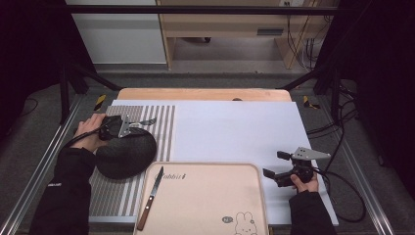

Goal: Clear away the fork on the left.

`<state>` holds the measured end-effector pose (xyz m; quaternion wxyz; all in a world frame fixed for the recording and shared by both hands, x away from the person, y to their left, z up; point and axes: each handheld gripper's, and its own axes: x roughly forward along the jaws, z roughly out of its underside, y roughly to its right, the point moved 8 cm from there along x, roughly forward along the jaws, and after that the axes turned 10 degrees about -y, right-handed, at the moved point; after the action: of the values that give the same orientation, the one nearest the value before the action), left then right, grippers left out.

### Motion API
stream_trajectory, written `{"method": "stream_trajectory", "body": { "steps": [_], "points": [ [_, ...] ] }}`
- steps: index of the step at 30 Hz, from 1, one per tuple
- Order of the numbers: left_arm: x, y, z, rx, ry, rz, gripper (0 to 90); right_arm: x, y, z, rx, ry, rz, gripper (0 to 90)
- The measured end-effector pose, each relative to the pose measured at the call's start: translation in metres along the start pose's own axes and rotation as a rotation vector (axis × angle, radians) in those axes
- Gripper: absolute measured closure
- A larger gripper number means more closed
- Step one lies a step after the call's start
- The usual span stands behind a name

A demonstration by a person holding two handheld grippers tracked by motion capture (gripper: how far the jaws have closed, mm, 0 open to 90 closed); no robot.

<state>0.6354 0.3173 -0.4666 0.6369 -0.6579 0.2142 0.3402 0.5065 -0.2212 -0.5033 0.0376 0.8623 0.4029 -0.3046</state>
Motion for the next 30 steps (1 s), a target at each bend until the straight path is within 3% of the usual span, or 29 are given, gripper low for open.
{"method": "stream_trajectory", "body": {
  "steps": [12, 14, 22, 30],
  "points": [
    [-0.024, 0.014, 0.001, -0.081, -0.029, 0.015, 76.7, 0.000, 0.000, 0.000, 0.000, 0.002, 0.000, 0.4],
    [-0.027, 0.014, -0.001, -0.071, -0.028, 0.009, 76.7, 0.000, 0.000, 0.000, -0.001, 0.002, -0.001, 0.4],
    [-0.044, 0.025, -0.001, -0.138, -0.049, 0.024, 76.7, 0.000, -0.001, 0.000, -0.002, 0.002, -0.002, 0.4],
    [-0.058, 0.034, -0.003, -0.163, -0.039, 0.039, 76.6, 0.000, -0.001, 0.000, 0.000, 0.002, -0.005, 0.4]
  ]
}}
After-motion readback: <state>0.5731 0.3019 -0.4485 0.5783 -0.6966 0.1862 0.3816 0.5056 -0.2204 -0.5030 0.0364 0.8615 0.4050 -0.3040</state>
